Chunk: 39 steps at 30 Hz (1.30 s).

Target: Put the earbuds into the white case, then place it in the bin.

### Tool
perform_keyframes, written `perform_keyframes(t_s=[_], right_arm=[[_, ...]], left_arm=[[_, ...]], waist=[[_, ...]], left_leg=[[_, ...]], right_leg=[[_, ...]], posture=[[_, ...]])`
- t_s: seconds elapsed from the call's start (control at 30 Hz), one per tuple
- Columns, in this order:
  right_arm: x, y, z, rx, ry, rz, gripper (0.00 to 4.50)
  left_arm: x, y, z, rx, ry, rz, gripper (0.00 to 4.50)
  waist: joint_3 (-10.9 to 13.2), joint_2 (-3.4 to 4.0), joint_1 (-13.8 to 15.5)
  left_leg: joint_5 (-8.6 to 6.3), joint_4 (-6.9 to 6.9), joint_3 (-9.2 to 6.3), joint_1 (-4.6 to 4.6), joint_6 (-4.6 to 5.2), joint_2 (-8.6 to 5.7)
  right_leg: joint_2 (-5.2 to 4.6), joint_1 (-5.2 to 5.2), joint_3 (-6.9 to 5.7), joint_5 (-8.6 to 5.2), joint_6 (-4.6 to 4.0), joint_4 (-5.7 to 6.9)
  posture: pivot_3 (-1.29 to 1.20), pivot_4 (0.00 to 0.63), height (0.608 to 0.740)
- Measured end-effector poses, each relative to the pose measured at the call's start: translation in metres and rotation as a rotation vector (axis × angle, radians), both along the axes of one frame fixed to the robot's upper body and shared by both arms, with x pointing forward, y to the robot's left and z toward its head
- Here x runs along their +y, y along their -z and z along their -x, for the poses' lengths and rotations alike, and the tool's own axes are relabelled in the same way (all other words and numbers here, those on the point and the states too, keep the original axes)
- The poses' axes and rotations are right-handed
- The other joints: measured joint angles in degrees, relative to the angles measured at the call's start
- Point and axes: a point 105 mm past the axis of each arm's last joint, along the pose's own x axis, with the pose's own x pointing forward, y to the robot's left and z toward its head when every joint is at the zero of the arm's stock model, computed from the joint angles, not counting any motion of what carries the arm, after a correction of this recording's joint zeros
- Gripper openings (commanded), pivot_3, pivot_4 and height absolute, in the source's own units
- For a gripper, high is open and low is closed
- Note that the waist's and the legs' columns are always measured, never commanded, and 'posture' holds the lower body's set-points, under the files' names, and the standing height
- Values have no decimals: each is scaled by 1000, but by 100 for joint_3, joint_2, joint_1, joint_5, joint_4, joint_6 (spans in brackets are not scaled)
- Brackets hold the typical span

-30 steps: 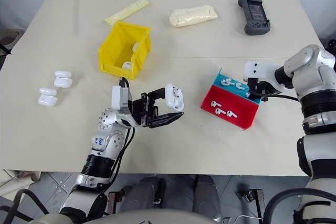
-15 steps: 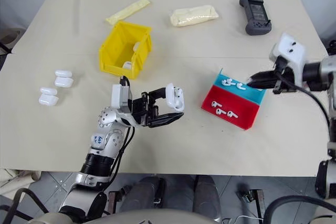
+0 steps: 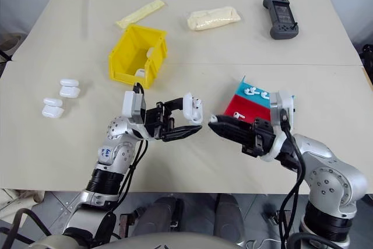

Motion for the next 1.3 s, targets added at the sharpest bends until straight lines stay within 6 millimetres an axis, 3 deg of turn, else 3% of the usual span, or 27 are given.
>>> perform_keyframes(t_s=[0.37, 0.87, 1.17, 1.3], right_arm=[[0, -16, 0, -25, -7, -32, 508], [19, -8, -4, 7, -61, -23, 508], [19, -1, -5, -55, -69, 97, 508], [17, 0, -5, -60, -70, 142, 1801]], left_arm=[[0, -2, -1, -3, 1, 1, 2785], [-3, -2, -1, 3, 1, 2, 2785], [-4, 3, -2, 10, -7, -22, 2785], [-3, 5, -3, 18, -20, -26, 2785]], waist=[[0, 0, 1], [0, -1, 0], [0, -1, 2], [1, -1, 4]], left_leg=[[0, -2, 2, -1, 4, -6], [0, -3, 3, -2, 4, -5], [0, -3, 4, -2, 5, -15], [0, -3, 4, -2, 5, -10]], right_leg=[[1, 1, 0, 0, 0, -2], [1, 1, 0, 0, 0, -4], [2, 1, 0, 0, 0, -7], [2, 1, 0, 0, 0, -8]], posture=[[0, 150, 740], [0, 150, 740], [0, 150, 740], [0, 150, 740]])
